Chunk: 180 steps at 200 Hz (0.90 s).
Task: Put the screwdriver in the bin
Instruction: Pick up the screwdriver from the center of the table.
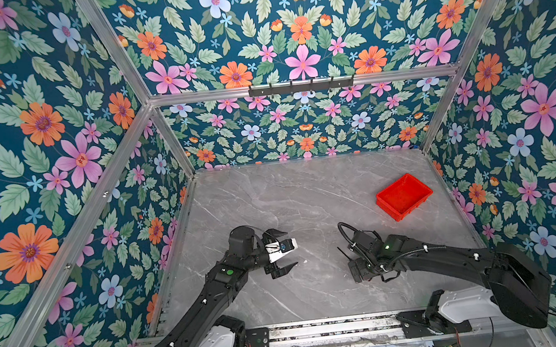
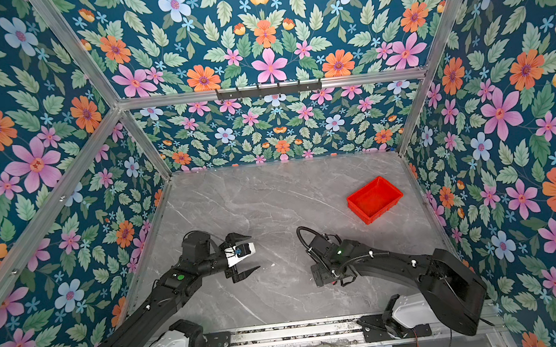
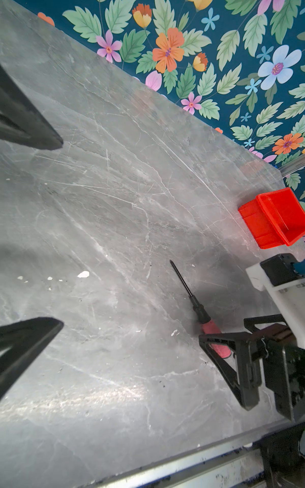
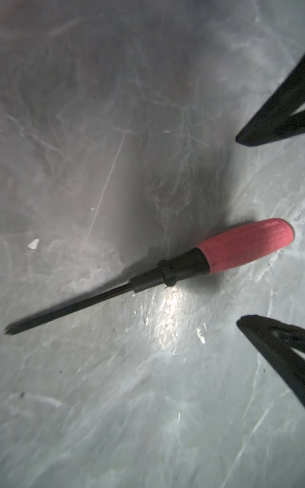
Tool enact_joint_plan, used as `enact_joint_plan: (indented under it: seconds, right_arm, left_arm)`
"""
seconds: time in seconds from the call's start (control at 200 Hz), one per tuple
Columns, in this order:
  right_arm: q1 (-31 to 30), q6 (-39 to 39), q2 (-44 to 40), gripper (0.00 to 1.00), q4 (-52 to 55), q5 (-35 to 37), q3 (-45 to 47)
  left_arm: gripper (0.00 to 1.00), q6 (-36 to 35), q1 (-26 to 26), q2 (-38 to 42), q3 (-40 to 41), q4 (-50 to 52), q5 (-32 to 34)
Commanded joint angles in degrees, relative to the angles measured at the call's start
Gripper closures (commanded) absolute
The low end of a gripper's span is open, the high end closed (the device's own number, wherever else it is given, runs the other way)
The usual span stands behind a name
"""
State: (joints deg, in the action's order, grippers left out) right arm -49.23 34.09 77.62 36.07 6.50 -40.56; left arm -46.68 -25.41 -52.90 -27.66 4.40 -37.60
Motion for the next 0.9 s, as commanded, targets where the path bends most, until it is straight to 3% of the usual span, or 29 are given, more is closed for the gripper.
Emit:
enact_joint_plan:
  seconds: [0.0, 0.2, 0.275, 0.42, 0.785, 0.895]
  right_arm:
    - [-0.1, 2.4, 1.9, 0.03, 2.3, 0.2, -0.6]
    - [-0.1, 2.7, 4.1, 0.27, -0.2, -0.7, -0.4]
    - [-0.1, 2.8, 4.4, 0.41, -1.6, -1.1, 0.3]
    - [-0.1, 2.8, 5.0, 0.51, -2.2, -1.6, 0.9]
    - [-0.1, 2.4, 4.4, 0.99, -1.7, -0.8, 0.8]
    - [-0.1, 2.3, 4.0, 1.00, -1.7, -1.0, 0.4]
  left_arm:
    - [0.00, -0.7, -0.1, 0.4, 0.1, 0.0, -1.1]
    - [0.00, -0.8, -0.2, 0.6, 0.4, 0.2, -1.5]
    - [0.00, -0.9, -0.2, 0.7, 0.5, 0.3, -1.5]
    - [0.00, -0.9, -0.2, 1.2, 0.6, 0.7, -1.5]
    - [0.00, -0.7, -0.4, 1.1, 0.9, 0.4, -1.5]
    - [0.00, -0.2, -0.5, 0.9, 1.0, -0.2, -1.5]
